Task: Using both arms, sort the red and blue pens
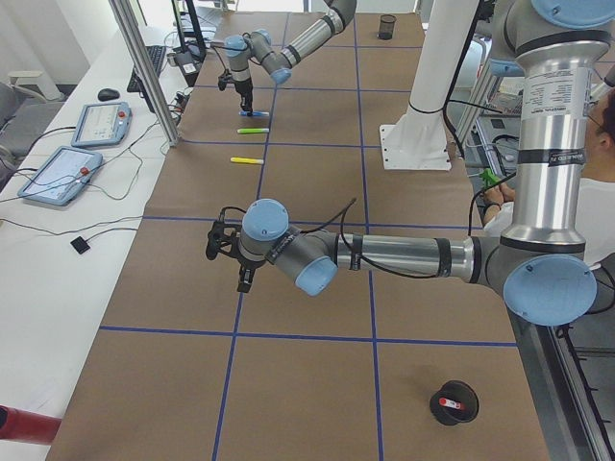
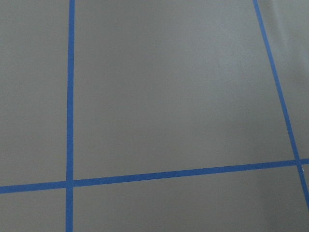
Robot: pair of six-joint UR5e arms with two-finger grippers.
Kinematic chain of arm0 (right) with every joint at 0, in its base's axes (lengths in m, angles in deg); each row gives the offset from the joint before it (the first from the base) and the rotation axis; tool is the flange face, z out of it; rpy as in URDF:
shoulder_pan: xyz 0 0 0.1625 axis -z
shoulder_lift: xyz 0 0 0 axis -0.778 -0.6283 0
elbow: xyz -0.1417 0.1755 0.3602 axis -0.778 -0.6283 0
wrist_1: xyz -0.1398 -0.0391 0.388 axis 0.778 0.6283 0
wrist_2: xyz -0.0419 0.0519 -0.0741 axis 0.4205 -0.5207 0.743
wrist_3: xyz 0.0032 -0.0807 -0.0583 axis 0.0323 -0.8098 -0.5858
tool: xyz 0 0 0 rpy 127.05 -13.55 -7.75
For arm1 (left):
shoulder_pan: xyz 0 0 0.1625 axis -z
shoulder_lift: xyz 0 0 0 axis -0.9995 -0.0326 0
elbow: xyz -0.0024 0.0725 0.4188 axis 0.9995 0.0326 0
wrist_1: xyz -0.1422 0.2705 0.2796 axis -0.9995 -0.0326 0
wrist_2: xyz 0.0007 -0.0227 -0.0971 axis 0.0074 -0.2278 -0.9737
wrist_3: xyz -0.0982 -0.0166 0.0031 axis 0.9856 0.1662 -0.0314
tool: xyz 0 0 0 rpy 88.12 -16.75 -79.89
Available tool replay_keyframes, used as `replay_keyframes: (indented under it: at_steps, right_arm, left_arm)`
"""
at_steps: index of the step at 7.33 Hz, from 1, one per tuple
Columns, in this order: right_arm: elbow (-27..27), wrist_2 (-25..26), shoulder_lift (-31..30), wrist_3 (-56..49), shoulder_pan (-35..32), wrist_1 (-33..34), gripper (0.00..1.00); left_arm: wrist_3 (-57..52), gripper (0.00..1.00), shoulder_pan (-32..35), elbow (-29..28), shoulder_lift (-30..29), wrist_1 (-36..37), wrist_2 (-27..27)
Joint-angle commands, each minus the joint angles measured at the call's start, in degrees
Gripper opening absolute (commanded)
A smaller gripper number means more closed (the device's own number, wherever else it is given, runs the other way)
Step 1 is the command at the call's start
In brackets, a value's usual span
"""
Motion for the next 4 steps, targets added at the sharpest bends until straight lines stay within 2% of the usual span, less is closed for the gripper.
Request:
replay_keyframes:
  at_steps: [1, 2, 4]
  right_arm:
    - [6.1, 0.1, -2.6, 3.5, -2.3, 0.3, 0.00]
    - [15.6, 1.0, -9.4, 5.7, -3.0, 0.6, 0.00]
    - [31.9, 7.5, -22.5, 5.3, -5.6, 2.4, 0.00]
  left_arm:
    - [0.0, 0.99, -0.1, 0.8, 0.1, 0.0, 0.0]
    - [0.0, 0.99, -0.1, 0.8, 0.1, 0.1, 0.1]
    - [0.6, 0.99, -0.1, 0.9, 0.1, 0.1, 0.1]
